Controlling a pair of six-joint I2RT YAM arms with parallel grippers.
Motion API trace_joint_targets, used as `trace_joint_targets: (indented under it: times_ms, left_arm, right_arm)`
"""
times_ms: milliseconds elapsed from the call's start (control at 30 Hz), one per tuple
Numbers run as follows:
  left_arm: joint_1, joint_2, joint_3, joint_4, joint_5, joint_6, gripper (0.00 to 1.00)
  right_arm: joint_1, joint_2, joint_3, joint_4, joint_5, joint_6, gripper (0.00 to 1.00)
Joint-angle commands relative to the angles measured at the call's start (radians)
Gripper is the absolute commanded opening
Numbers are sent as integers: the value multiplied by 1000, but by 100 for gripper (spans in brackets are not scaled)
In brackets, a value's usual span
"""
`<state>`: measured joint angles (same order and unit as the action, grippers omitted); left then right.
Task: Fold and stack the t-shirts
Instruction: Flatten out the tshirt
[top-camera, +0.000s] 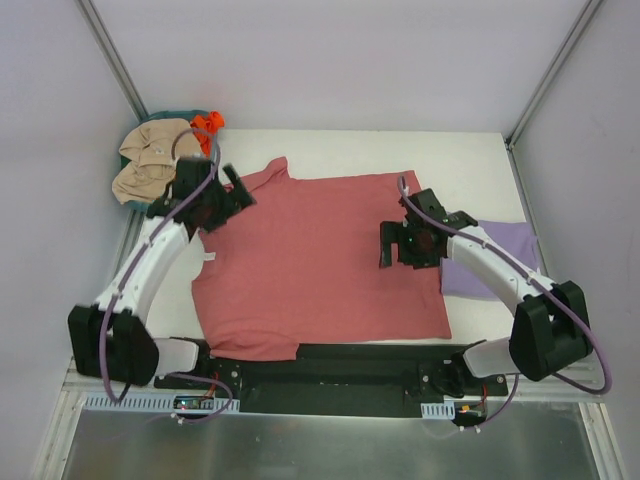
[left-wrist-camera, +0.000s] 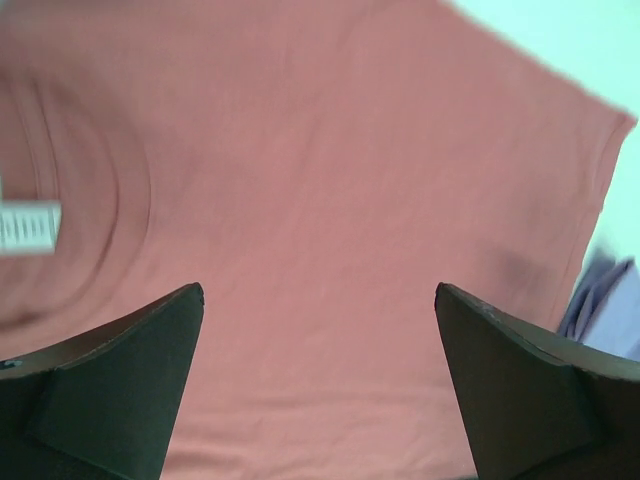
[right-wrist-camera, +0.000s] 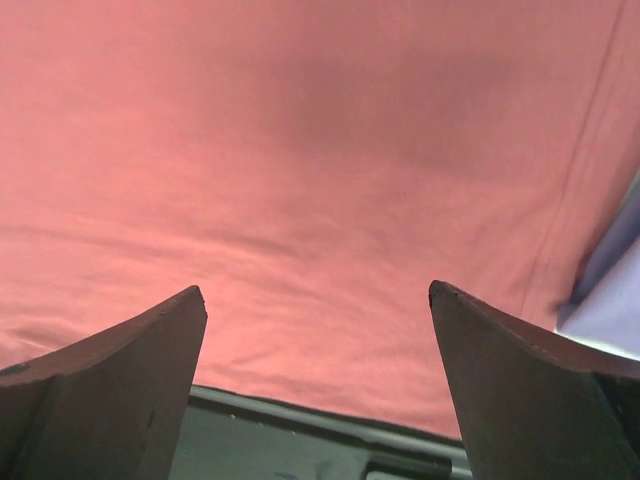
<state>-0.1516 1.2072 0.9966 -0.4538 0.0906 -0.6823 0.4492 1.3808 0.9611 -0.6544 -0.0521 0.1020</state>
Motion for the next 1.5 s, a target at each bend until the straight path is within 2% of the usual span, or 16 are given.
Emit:
trace_joint_targets:
  times_ms: [0,167,267,400,633,800,1000,1133,1233,1333,1467]
  left_arm:
    - [3,300,311,9,-135,111,98]
    - [29,705,740,-54,-157,240,89]
    - [35,923,986,-91,-182,323,79]
    - [44,1104,1175,-134,-236,380,74]
    - [52,1173,1149,-143,-307,331,68]
    - [72,1200,1159,-146,-241,279,65]
    - [72,1212,1137,-146,-209,250,48]
    - [73,1221,1137,-146,-209,245,42]
    - [73,1227,1145,-146,-195,245,31]
    - [73,1218,1143,-148,-186,247,1]
    - [75,1187,1142,-146,-189,260,0]
  right_arm:
    - [-3,85,85,55,-51,-48,96]
    - [-3,201,136,58,-43,-61,96]
    - [-1,245,140,56,-40,-62,96]
    - [-1,282,142,50,-40,-62,96]
    - [-3,310,142,45,-38,-59,96]
    - [-3,302,131,36,-28,-61,96]
    - [-3,284,119,24,-9,-62,96]
    - [-4,273,110,19,3,-64,96]
    - [-4,271,108,10,11,-64,96]
    - [-6,273,107,3,20,-62,96]
    - [-9,271,107,1,18,-61,96]
